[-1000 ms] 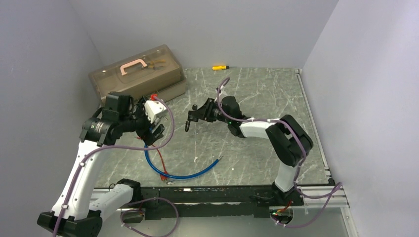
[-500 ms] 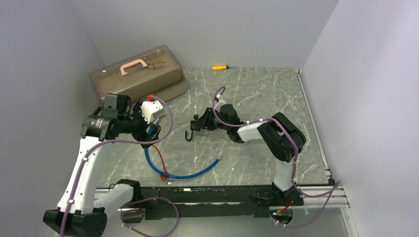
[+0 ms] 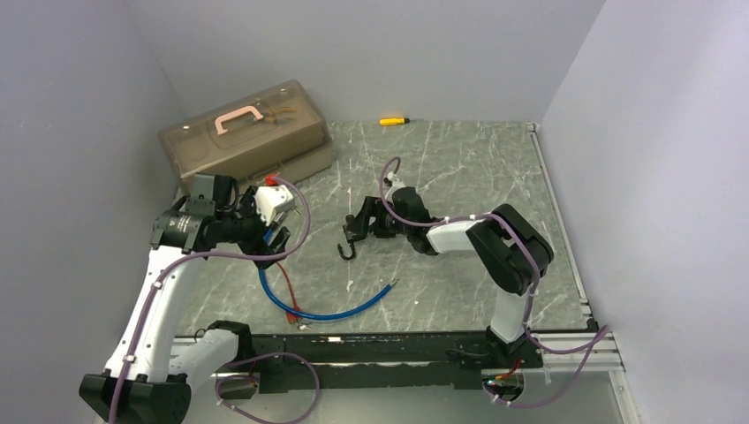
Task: Unlock with the key
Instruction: Place the lock at the center of the board.
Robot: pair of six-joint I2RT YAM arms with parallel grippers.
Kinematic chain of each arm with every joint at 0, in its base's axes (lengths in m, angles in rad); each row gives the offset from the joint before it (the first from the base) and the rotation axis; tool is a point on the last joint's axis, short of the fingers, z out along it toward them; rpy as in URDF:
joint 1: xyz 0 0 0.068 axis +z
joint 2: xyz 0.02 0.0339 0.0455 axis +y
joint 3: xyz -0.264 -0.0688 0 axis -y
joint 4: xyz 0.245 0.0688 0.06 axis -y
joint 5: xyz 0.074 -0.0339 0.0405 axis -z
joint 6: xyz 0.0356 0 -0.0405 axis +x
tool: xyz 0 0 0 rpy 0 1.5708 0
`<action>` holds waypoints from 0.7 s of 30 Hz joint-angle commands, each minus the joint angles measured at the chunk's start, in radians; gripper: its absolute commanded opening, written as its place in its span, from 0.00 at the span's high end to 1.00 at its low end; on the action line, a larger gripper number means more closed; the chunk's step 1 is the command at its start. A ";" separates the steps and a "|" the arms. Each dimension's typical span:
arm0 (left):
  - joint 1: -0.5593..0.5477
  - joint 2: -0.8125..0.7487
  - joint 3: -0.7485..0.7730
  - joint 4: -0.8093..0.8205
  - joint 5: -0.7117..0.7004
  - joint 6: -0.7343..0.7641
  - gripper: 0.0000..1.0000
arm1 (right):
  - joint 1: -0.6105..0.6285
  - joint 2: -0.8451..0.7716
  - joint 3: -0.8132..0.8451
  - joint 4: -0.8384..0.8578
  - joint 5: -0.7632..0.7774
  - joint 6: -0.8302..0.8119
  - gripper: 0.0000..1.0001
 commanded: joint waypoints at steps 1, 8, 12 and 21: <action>0.005 -0.040 -0.007 0.036 0.031 -0.018 0.01 | -0.004 -0.089 0.051 -0.098 0.043 -0.054 0.15; 0.021 -0.060 -0.008 0.092 0.011 -0.052 0.01 | -0.014 -0.278 0.056 -0.394 0.172 -0.121 0.07; 0.059 -0.063 -0.019 0.168 0.007 -0.094 0.01 | -0.027 -0.459 0.057 -0.564 0.294 -0.200 0.01; 0.350 0.066 -0.052 0.403 0.089 -0.223 0.01 | -0.380 -0.797 -0.010 -0.700 0.560 -0.278 0.00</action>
